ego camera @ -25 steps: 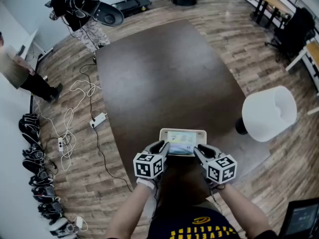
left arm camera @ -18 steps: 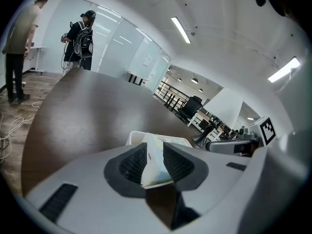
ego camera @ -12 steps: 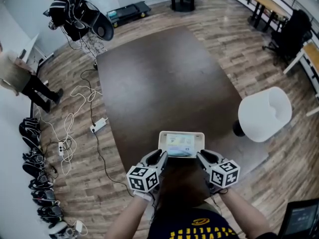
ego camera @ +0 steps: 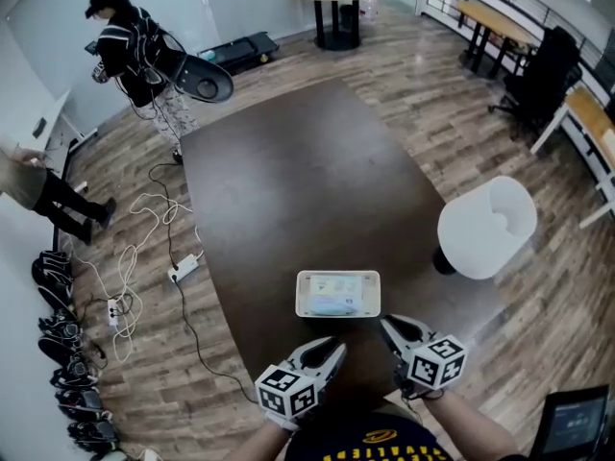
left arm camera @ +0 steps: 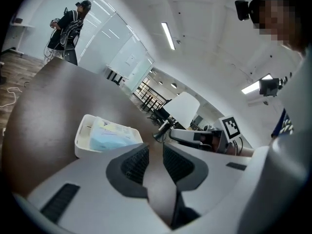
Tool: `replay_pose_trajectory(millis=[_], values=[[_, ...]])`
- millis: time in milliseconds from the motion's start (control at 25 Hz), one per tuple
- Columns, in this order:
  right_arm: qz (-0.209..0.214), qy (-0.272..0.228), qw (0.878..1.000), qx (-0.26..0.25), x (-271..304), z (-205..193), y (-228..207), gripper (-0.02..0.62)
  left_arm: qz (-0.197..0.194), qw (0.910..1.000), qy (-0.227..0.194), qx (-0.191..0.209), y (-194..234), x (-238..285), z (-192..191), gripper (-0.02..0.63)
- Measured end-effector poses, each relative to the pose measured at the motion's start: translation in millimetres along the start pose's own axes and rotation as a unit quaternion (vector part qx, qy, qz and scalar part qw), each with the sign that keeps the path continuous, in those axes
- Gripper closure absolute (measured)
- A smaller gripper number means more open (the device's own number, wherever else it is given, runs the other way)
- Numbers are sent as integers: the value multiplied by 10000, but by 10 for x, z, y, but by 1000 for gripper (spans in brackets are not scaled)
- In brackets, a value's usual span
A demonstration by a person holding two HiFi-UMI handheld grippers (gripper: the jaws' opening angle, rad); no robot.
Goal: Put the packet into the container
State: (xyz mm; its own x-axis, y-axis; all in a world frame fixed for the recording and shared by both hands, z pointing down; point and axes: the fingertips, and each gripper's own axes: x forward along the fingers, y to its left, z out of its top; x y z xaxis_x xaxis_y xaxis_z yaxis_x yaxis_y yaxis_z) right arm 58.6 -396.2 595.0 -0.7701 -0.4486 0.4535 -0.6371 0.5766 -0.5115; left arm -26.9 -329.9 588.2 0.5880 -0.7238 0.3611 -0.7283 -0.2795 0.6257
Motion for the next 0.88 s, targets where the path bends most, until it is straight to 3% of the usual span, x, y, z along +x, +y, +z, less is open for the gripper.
replay_pose_trajectory(millis=[240, 440, 520, 640, 880], values=[[232, -469, 9986, -7, -357, 233, 251, 584, -502, 9986, -109, 133, -555, -40, 74, 517], [506, -727, 9961, -61, -612, 329, 545, 584, -867, 9933, -269, 713, -1023, -99, 257, 518], [522, -835, 9948, -242, -674, 371, 650, 584, -971, 9906, -396, 882, -1143, -135, 345, 560], [600, -1019, 9909, -649, -759, 457, 864, 584, -987, 9877, -531, 1094, -1229, -203, 436, 602], [758, -1249, 9821, -1190, -871, 526, 1158, 584, -716, 9879, -411, 1316, -1186, -234, 356, 606]])
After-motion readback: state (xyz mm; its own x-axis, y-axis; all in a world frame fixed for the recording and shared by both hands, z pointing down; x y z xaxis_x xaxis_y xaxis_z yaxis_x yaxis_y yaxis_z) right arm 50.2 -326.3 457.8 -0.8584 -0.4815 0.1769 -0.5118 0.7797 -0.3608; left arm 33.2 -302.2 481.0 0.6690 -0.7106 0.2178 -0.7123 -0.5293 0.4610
